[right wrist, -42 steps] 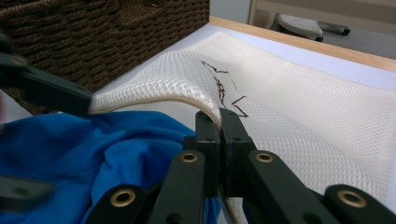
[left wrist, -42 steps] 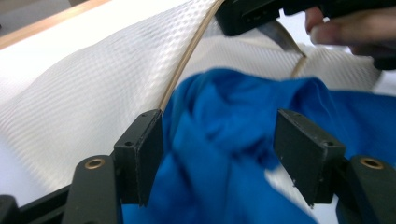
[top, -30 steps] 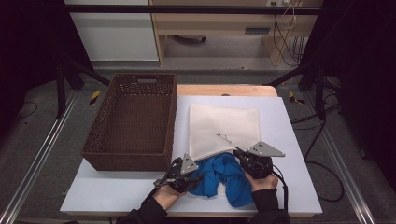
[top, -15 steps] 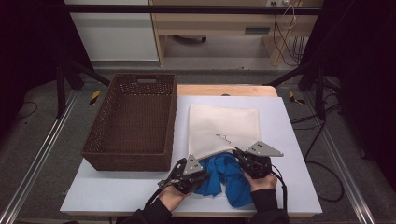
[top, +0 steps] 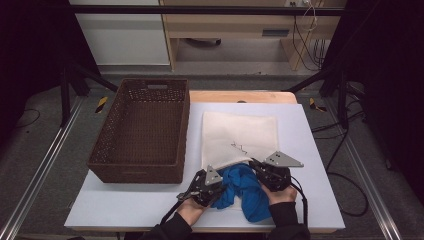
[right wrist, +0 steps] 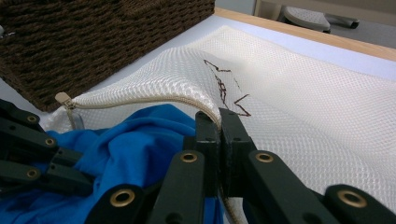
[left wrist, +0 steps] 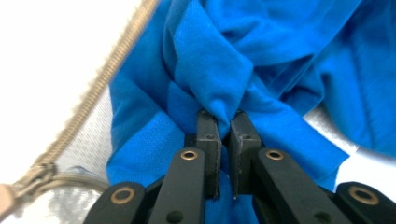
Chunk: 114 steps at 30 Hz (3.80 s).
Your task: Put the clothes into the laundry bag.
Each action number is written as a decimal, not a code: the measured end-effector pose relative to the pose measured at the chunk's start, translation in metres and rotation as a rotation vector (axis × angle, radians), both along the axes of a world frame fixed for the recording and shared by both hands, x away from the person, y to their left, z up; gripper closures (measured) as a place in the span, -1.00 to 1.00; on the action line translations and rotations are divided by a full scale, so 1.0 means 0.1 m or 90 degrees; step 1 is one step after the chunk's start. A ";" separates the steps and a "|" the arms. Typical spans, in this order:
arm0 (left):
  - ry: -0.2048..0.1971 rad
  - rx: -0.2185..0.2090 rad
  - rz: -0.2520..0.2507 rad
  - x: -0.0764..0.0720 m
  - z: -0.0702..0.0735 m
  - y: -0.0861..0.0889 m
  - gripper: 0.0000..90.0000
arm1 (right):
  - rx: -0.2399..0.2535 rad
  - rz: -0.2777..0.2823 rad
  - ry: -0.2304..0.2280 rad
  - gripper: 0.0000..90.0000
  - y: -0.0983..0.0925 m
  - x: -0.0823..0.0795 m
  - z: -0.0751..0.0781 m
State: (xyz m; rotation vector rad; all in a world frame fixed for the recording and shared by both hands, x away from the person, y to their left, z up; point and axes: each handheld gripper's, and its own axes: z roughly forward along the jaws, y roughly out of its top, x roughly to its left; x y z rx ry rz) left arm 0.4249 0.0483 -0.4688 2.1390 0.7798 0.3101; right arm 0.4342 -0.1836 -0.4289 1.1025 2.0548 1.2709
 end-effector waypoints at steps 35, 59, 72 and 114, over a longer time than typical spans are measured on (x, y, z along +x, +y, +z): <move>-0.054 -0.045 -0.023 -0.06 0.03 -0.35 -0.31 | 0.011 0.001 -0.004 0.95 -0.03 0.00 0.01; -0.075 -0.023 0.057 0.24 0.00 -0.53 0.72 | 0.022 0.003 -0.008 0.95 -0.03 -0.02 0.06; -0.064 -0.044 0.013 0.19 -0.02 -0.49 -0.01 | 0.016 0.000 0.001 0.95 -0.03 0.00 0.03; -0.102 0.024 0.032 0.38 -0.14 -0.78 0.64 | 0.026 -0.017 0.005 0.95 -0.11 0.00 0.04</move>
